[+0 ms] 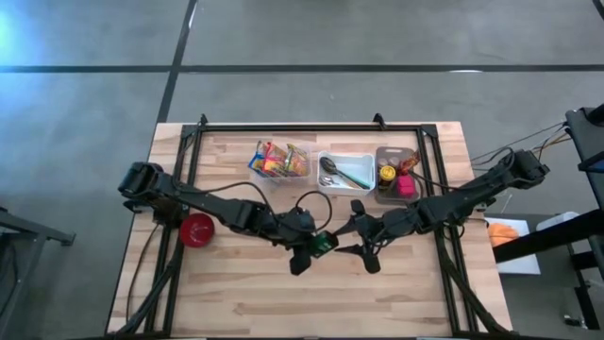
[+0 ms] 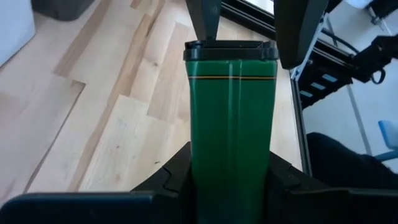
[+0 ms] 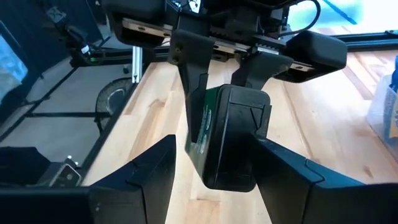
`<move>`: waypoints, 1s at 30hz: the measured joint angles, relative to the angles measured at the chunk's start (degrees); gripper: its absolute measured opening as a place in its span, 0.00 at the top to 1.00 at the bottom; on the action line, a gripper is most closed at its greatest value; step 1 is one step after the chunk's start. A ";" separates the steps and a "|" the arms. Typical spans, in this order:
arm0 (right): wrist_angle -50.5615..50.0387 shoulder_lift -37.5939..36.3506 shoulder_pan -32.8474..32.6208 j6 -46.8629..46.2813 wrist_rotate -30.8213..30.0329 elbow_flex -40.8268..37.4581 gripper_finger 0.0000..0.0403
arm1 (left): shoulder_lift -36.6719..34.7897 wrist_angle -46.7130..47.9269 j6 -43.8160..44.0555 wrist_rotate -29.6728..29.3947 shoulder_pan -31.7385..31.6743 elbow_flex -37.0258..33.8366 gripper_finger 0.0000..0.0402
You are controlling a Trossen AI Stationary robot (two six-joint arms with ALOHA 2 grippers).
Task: Pick & Place Food Item
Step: Put the black seasoning can into the black bin
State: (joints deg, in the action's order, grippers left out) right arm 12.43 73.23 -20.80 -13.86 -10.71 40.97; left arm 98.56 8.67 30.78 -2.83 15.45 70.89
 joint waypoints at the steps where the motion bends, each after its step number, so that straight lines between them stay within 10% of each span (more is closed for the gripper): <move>1: 0.09 0.00 0.00 -0.65 0.01 0.00 0.50 | 0.02 -0.09 -0.61 -0.07 0.16 0.00 0.73; 30: -0.26 0.11 0.13 -5.69 -3.05 1.97 0.50 | 0.04 -0.05 -0.74 0.03 1.72 0.07 0.73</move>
State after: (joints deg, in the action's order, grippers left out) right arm 12.17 73.34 -20.67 -19.55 -13.76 42.94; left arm 98.61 8.62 30.04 -2.80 17.17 70.96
